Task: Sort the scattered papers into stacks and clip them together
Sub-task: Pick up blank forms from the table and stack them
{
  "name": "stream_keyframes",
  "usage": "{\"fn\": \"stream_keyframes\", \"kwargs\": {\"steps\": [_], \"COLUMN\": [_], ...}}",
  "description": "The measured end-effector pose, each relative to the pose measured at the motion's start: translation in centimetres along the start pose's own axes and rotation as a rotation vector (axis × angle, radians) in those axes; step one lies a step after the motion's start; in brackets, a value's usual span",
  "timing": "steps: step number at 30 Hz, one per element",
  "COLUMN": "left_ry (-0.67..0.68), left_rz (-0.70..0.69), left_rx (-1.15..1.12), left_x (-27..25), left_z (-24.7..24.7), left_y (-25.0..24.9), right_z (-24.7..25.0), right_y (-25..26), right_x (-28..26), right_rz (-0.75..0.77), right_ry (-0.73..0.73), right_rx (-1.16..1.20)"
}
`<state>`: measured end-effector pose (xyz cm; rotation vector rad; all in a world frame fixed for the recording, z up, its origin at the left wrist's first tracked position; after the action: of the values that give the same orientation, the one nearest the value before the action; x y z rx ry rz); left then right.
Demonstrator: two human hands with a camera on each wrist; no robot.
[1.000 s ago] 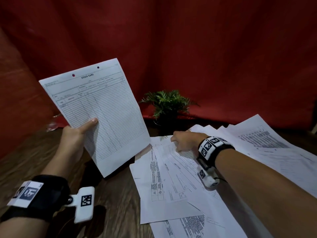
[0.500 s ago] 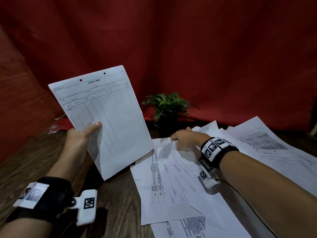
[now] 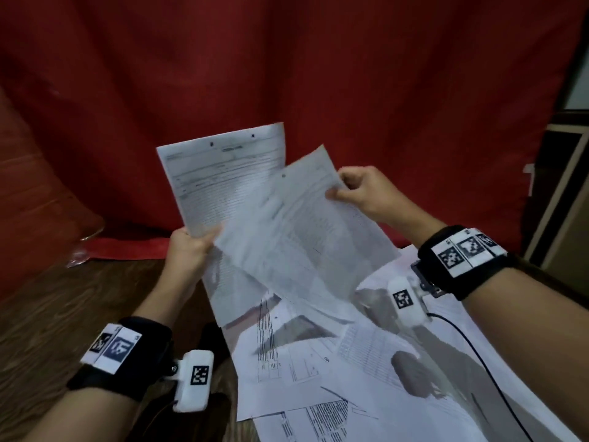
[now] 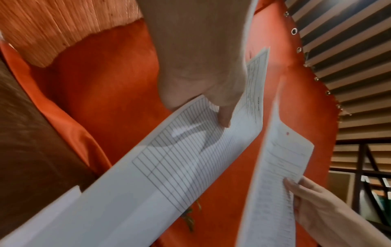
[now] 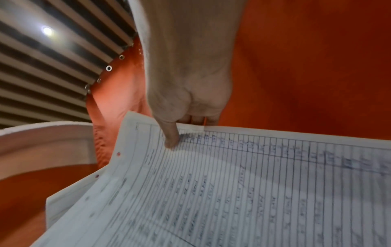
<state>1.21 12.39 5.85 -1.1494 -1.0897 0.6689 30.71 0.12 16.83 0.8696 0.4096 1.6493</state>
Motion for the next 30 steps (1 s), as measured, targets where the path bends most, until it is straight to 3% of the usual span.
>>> {"fn": "stream_keyframes", "kwargs": {"steps": [4,7,10,15,19,22,25,28,30], "left_ry": [0.153,0.239,0.305,0.244,0.153,0.071,0.099,0.192,0.239], "left_rz": [0.048,0.063,0.08,-0.039,-0.214,-0.295,-0.321,-0.244,-0.165], "left_rx": [0.004,-0.015,-0.012,-0.323,-0.067,-0.04,-0.074,-0.099,-0.107], "left_x": [-0.2,-0.8,-1.0,-1.8,-2.1,-2.0,-1.6,-1.7,-2.1], "left_z": [-4.7,-7.3,-9.0,-9.9,-9.7,-9.1,-8.9,-8.9,-8.8], "left_y": [-1.4,-2.4,-2.8,-4.7,-7.0,-8.6,-9.1,-7.3,-5.1], "right_z": [1.5,0.4,-0.4,-0.5,0.3,0.9,1.2,0.0,-2.0], "right_y": [-0.6,-2.2,-3.6,-5.5,-4.5,-2.8,-1.5,-2.4,-3.8], "right_x": [-1.2,-2.0,-2.9,-4.0,-4.5,-4.3,-4.4,-5.4,-5.8], "right_rz": [-0.012,-0.061,-0.131,-0.255,-0.218,-0.077,0.013,-0.017,-0.07], "right_ry": [-0.192,-0.226,-0.261,-0.401,-0.501,-0.479,-0.453,-0.435,-0.349], "right_rx": [0.302,0.502,0.551,0.579,0.549,0.62,0.659,0.674,0.646]}}
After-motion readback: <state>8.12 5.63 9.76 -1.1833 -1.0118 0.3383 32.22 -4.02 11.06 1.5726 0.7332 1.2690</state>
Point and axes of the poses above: each hand's wrist, its own x-axis towards the middle knuckle, its own z-axis out of the back of the hand, y = z × x, the point moved 10 cm from there along x, towards the middle knuckle, and after that the axes turned 13 degrees about y, right-handed, at the moved point
